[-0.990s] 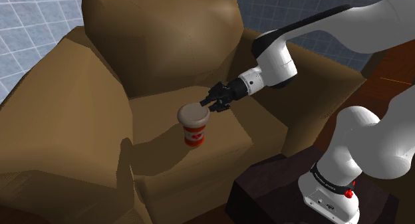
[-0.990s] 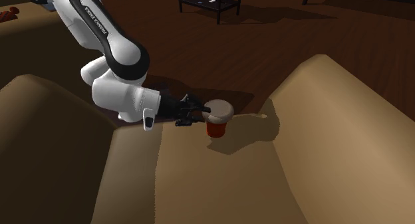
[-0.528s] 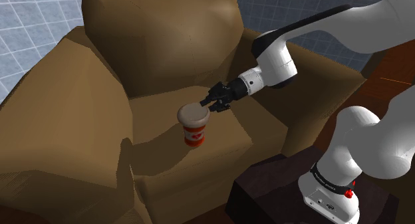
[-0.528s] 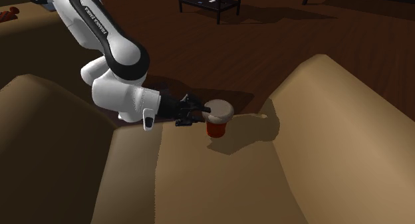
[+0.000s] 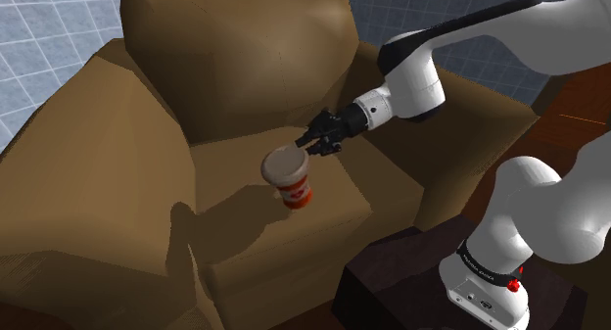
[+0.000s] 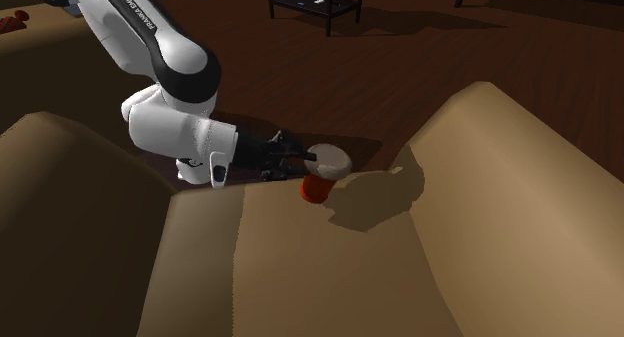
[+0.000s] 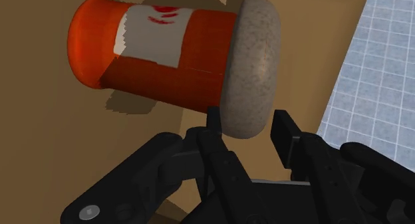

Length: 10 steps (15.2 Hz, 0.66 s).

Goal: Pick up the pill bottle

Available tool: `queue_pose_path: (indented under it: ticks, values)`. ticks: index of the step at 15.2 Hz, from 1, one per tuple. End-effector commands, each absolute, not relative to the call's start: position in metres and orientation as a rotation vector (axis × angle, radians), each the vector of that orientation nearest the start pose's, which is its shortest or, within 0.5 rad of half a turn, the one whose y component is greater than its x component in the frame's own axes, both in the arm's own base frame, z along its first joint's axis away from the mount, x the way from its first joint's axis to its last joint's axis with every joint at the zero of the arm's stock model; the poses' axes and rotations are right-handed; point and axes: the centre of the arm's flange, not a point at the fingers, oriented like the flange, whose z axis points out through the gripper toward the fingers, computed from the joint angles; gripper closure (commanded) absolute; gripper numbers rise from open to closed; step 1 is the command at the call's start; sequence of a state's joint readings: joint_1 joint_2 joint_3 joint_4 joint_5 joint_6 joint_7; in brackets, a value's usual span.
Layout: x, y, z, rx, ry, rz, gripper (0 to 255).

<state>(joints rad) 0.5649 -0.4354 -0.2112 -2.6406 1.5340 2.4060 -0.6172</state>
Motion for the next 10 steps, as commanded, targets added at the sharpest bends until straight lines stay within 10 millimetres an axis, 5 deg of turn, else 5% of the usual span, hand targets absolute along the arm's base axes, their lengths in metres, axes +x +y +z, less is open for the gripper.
queue_pose_path:
  ticks: [1,10]
  values:
    - [0.384,0.15,0.418,-1.985,0.201,-0.273,255]
    - [0.384,0.15,0.456,-1.985,0.201,-0.273,255]
